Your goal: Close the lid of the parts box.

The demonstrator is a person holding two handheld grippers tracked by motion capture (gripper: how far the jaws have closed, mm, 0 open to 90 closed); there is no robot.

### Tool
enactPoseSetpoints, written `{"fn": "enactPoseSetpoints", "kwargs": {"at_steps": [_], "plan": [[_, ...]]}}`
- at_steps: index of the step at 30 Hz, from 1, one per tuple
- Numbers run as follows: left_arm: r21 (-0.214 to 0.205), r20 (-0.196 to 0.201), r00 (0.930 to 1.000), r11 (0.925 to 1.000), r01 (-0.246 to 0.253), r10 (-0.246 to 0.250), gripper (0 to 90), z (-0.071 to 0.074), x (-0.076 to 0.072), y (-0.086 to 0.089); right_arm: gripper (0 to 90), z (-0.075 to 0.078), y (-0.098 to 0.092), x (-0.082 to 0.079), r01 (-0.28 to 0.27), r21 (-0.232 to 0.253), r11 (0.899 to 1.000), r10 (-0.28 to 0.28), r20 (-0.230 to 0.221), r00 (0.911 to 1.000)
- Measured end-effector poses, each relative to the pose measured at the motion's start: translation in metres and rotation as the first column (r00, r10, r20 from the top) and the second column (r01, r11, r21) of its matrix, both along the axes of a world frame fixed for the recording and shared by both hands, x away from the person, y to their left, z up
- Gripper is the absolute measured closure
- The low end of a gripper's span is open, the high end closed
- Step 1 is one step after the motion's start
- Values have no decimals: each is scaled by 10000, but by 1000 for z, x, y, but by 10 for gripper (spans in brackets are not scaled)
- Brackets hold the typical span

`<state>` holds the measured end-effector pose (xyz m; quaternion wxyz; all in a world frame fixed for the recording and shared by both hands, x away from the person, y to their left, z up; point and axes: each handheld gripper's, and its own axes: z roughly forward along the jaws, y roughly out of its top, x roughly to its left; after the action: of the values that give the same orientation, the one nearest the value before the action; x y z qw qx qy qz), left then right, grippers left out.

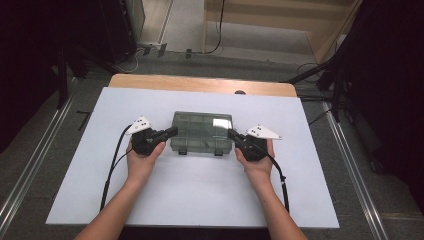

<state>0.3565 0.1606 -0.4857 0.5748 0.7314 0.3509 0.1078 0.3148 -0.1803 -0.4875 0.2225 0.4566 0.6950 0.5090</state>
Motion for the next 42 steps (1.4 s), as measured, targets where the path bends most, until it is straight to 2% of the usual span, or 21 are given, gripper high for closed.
{"fn": "enactPoseSetpoints", "kwargs": {"at_steps": [6,12,18,23,29,39,40,42], "plan": [[43,-93,10000,10000,-33,33,900,-6,-3,2,900,-6,-2,-4,85,91,9999,-84,-58,9999],[118,-216,9997,9999,-109,112,900,-12,-6,3,900,-11,0,-7,-103,49,9999,104,-179,9998],[129,-325,9994,9999,-89,93,900,-15,-8,4,900,-16,0,-10,92,16,10000,-92,-239,9997],[186,-250,9996,9998,-92,97,900,-18,-9,3,900,-20,0,-10,269,56,9996,-267,-346,9990],[330,-9,9998,9993,-189,189,900,-19,-12,1,900,-20,1,-11,218,63,9997,-217,-245,9995],[321,-25,9997,9992,-242,242,900,-19,-13,1,900,-22,-2,-13,229,57,9997,-228,-192,9996],[627,-147,9994,9976,-305,315,900,-19,-13,1,900,-23,-2,-13,212,47,9998,-211,-157,9997],[723,-91,9996,9970,-269,276,900,-20,-13,-1,900,-27,0,-13,127,-133,9998,-130,-217,9997]]}}
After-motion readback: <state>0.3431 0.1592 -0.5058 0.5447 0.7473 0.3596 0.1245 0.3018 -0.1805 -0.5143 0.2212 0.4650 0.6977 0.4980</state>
